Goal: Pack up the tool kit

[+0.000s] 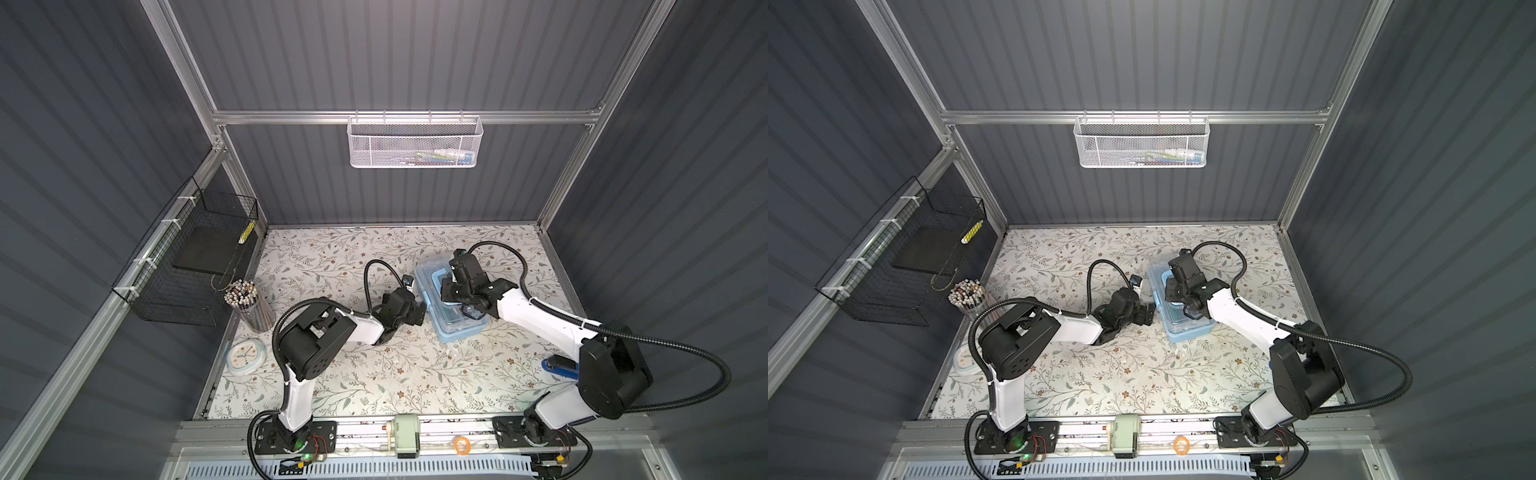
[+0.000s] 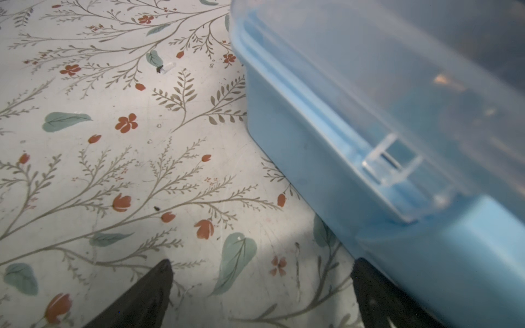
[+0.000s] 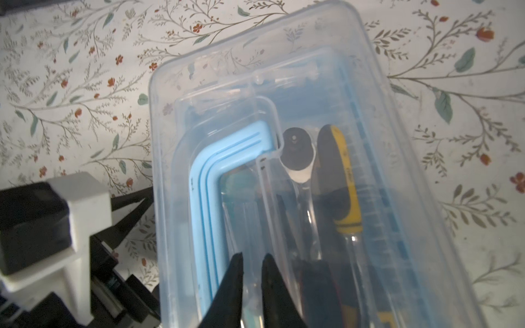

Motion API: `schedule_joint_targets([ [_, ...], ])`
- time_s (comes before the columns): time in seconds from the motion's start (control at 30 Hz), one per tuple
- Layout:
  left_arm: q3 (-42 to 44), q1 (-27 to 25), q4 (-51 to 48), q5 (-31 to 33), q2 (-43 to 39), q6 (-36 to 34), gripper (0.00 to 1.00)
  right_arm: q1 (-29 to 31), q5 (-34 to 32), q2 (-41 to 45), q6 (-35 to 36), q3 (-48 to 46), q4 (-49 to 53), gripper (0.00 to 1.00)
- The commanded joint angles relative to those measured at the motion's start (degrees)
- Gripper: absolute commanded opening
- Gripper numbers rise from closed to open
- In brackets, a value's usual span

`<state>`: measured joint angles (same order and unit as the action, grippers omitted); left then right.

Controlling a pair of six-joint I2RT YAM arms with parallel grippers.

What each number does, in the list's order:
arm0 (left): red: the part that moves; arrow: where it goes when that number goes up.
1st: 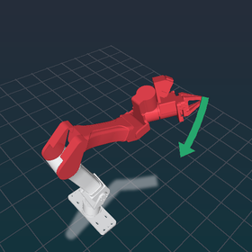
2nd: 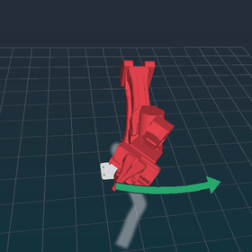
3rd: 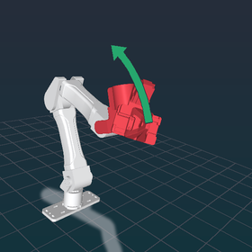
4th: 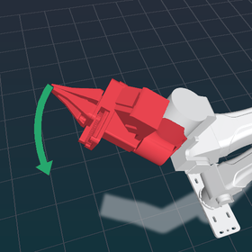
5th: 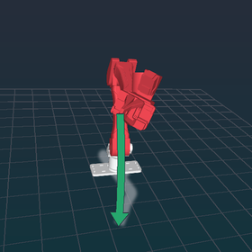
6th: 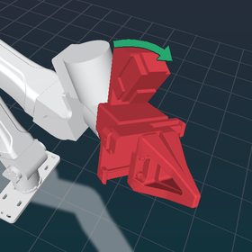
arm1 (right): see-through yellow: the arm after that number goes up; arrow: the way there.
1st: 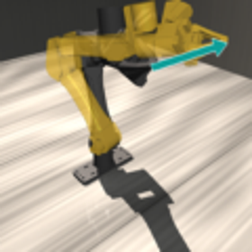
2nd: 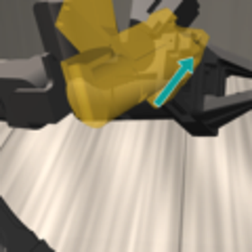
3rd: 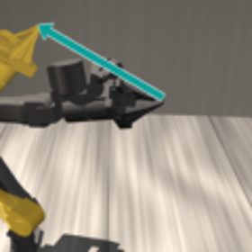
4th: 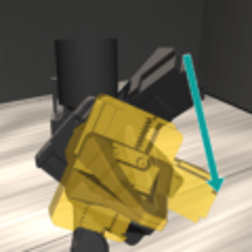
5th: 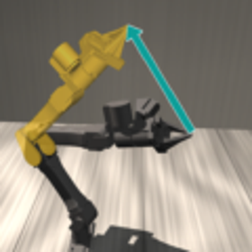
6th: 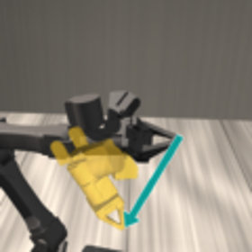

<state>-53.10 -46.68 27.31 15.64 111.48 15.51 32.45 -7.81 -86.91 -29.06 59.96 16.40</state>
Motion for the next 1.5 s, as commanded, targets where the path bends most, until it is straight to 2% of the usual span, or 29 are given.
schedule_joint_targets([
  [0.0, -0.7, -1.0, 2.4, -0.1, -4.8, -0.3, 1.00, 2.0, 3.5, -0.9, -2.5, -2.1, 9.3, 0.40],
  [0.07, -1.0, -0.9, -0.3, 0.2, -5.6, -0.4, 1.00, 1.3, 3.4, 1.0, -2.6, -1.9, 7.8, 0.44],
  [0.2, -1.1, -0.7, -4.0, 1.2, -6.7, -0.5, 1.00, 0.3, 2.2, 3.2, -1.2, 0.8, 8.1, 0.61],
  [0.33, -0.1, -0.5, -5.9, 2.9, -8.9, -0.1, 1.00, -0.3, 1.4, 5.3, 0.6, 3.2, 8.7, 0.88],
  [0.37, 0.0, -0.5, -6.5, 3.4, -9.6, -0.2, 1.00, -0.6, 1.5, 6.0, 0.9, 3.4, 8.4, 0.98],
  [0.6, 2.8, 1.4, -9.9, 6.6, -15.0, -0.7, 1.00, -3.2, -1.0, 15.4, 4.3, 0.7, 4.3, 0.99],
  [0.77, 5.7, 4.2, -11.2, 8.0, -18.3, -0.5, 1.00, -5.0, -7.8, 23.8, 12.2, -3.7, 2.9, 0.99],
  [0.87, 7.7, 5.3, -11.8, 11.0, -20.5, -1.3, 1.00, -7.3, -13.8, 29.5, 16.9, -9.0, -0.4, 0.99],
  [1.03, 10.8, 7.2, -13.2, 16.3, -24.0, -1.1, 1.00, -14.5, -17.2, 38.1, 25.6, -23.9, -16.0, 0.99],
  [1.13, 12.1, 8.2, -13.3, 17.3, -25.2, 0.5, 1.00, -19.6, -17.4, 40.8, 26.9, -32.2, -26.6, 0.99],
  [1.27, 13.4, 9.0, -13.7, 19.4, -26.5, 1.2, 1.00, -26.1, -14.2, 39.2, 26.3, -40.4, -40.8, 0.99],
  [1.47, 15.0, 12.1, -14.9, 21.3, -28.6, 1.1, 1.00, -29.9, -11.3, 24.8, 24.6, -45.8, -58.6, 0.99],
])
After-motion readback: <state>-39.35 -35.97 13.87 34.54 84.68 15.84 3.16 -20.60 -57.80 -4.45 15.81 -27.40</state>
